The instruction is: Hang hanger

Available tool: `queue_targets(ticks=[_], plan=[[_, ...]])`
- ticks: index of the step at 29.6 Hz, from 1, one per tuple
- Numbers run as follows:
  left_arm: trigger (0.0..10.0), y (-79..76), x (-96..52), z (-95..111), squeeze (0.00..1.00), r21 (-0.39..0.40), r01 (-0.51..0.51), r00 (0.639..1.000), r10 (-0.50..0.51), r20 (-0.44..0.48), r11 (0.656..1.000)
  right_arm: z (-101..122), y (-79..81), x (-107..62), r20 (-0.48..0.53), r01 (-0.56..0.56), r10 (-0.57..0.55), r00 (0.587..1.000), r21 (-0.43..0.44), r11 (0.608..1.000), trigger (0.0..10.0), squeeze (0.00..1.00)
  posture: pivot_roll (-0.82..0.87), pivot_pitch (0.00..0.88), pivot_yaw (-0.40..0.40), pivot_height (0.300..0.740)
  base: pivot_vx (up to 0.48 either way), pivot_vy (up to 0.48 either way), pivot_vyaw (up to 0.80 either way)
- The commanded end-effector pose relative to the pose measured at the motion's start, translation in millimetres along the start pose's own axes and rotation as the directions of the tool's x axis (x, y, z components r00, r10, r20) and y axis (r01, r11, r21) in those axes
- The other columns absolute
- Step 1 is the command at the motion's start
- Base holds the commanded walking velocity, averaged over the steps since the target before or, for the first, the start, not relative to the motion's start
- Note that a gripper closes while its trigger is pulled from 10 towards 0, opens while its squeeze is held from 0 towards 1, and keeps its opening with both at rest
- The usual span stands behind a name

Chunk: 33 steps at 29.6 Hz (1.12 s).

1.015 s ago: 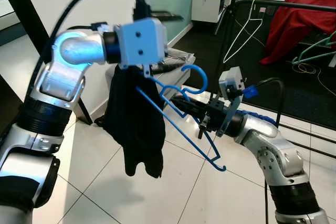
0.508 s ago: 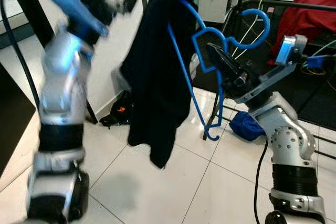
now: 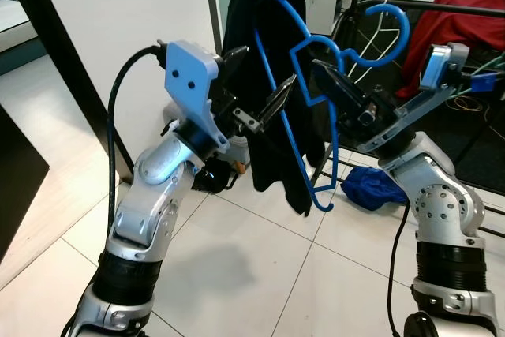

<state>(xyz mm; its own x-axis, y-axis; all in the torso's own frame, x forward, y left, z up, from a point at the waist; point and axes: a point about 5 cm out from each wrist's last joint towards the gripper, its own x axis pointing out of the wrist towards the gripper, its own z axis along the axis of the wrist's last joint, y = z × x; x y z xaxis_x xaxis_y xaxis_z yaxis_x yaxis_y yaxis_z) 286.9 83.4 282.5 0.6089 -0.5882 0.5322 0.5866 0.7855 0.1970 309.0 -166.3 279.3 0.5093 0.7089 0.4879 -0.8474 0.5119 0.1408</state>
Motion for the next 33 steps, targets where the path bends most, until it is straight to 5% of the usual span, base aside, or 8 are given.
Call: queue_targets(ticks=[1,17,33], plan=[[10.0,0.1,-3.1,-1,0.0,0.001,0.002,1.0,-0.002,-0.022,1.0,2,9.2,5.3,0.004,-0.062,0.062,0.998,-0.019,0.998,10.0,0.0,-0.09,0.054,0.061,0.74,0.0,0.0,0.0],[10.0,-18.1,-16.9,-13,0.0,-0.041,0.044,0.992,-0.049,-0.116,0.998,24,17.4,6.5,-0.016,-0.186,0.185,0.983,-0.035,0.982,10.0,0.0,-0.09,0.06,0.051,0.74,0.0,0.0,0.0],[10.0,-18.8,-17.8,-16,0.0,-0.025,0.011,0.989,-0.014,-0.149,1.0,43,34.6,17.1,0.0,-0.34,0.34,0.941,-0.028,0.94,10.0,0.0,-0.09,0.058,0.042,0.74,0.0,0.0,0.0]])
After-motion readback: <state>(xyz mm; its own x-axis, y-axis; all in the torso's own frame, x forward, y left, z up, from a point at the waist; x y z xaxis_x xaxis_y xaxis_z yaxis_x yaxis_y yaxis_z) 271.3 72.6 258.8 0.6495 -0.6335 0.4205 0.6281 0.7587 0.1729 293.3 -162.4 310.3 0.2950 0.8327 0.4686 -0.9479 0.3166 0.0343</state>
